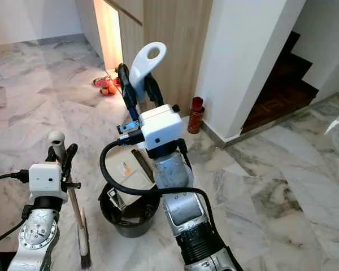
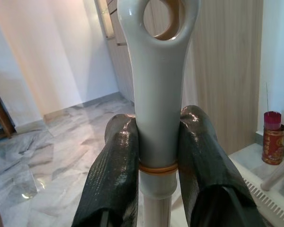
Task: Sweep floor
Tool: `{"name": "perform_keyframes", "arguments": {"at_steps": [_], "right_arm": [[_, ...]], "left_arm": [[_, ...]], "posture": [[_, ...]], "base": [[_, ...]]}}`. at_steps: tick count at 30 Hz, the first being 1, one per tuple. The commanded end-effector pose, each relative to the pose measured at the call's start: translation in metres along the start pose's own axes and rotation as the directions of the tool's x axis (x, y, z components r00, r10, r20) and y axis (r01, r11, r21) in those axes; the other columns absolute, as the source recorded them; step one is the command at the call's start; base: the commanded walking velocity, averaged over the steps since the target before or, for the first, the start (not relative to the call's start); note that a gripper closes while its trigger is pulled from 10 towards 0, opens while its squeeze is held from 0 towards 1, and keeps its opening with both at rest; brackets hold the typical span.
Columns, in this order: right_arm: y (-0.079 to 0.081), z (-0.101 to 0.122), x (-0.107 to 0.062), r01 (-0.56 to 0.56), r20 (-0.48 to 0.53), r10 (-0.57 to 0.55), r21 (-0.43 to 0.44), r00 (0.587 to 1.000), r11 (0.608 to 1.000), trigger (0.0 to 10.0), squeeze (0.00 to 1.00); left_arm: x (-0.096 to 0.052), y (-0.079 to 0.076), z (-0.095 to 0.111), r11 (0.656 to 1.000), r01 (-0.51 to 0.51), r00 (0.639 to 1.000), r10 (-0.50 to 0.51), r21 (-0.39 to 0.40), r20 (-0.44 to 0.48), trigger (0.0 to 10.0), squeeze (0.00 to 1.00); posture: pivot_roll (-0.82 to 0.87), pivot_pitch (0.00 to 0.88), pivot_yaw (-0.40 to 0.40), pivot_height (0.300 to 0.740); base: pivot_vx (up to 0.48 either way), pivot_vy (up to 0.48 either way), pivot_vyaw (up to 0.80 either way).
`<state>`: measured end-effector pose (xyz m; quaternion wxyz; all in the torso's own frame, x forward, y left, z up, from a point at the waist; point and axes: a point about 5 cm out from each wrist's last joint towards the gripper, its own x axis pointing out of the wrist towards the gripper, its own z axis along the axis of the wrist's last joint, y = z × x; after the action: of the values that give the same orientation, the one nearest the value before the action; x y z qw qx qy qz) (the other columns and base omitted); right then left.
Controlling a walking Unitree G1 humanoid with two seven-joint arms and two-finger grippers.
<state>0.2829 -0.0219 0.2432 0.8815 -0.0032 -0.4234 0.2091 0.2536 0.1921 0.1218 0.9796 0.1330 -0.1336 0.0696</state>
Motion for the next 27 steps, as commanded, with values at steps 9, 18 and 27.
{"name": "perform_keyframes", "arguments": {"at_steps": [9,18,27], "right_arm": [[0.01,0.026,0.006,-0.075,0.169,0.094,-0.113,0.981,0.991,10.0,0.0],[0.012,0.025,0.004,-0.088,0.167,0.113,-0.147,0.98,0.985,10.0,0.0],[0.016,0.025,0.002,-0.115,0.177,0.15,-0.192,0.973,0.975,10.0,0.0]], "left_arm": [[0.003,-0.001,0.01,1.0,0.009,0.998,-0.01,0.02,0.06,10.0,0.0],[0.003,-0.001,0.01,1.0,0.01,0.998,-0.011,0.022,0.059,10.0,0.0],[0.003,-0.003,0.01,1.0,0.017,0.998,-0.018,0.019,0.059,10.0,0.0]], "posture": [[0.12,0.05,-0.07,0.74],[0.12,0.051,-0.07,0.74],[0.11,0.044,-0.065,0.74]], "base": [[0.0,0.0,0.0],[0.0,0.0,0.0],[0.0,0.0,0.0]]}}
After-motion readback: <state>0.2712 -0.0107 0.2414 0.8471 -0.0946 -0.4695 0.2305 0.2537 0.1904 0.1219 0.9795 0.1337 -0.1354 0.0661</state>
